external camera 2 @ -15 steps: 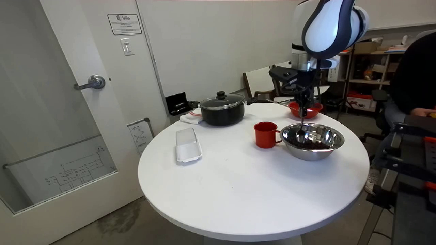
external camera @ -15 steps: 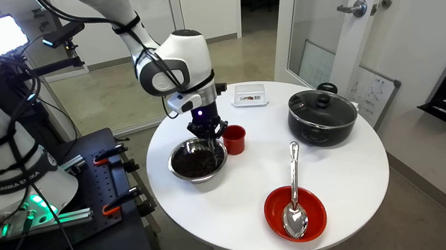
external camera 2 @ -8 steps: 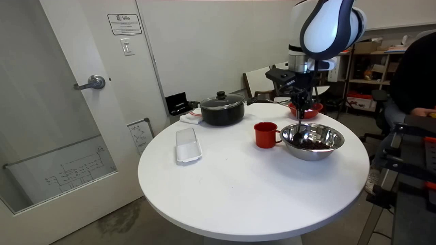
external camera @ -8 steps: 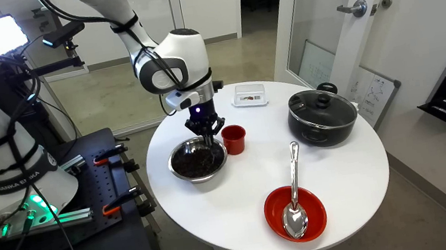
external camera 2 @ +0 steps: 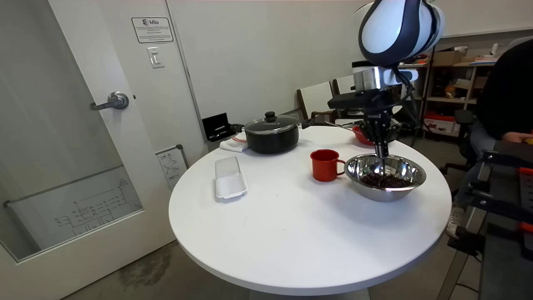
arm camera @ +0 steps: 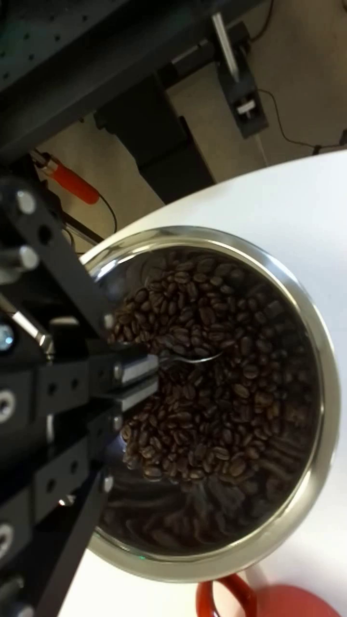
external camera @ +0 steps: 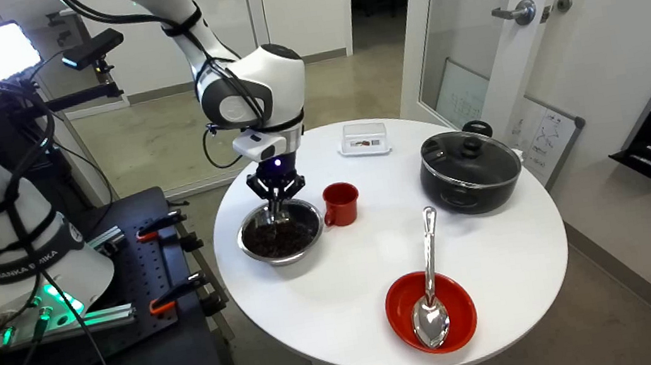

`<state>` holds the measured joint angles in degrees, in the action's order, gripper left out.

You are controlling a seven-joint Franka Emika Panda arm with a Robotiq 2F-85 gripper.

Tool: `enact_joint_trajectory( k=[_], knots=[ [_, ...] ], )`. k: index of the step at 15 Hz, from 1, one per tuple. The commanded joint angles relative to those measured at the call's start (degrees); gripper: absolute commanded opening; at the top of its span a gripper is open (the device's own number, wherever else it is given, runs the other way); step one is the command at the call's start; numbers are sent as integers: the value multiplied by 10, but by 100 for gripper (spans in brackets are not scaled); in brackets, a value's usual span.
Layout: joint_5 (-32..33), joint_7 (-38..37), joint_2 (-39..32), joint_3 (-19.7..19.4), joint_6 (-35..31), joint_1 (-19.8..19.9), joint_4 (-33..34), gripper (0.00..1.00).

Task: Use the small spoon to stir the contents in the silver bowl, then put the spoon in the cup

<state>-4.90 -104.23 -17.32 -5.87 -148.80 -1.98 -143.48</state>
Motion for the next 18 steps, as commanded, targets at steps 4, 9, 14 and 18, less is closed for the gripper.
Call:
enact_joint_trajectory(
  k=[4,9,14,18],
  knots=[
    [96,-38,6,-51,-38,-26,-9,1],
    [129,-67,4,-84,-141,-46,-24,1],
    [58,26,16,-31,-105,-7,-29,1],
    [10,82,23,-7,-122,1,-39,1]
  ],
)
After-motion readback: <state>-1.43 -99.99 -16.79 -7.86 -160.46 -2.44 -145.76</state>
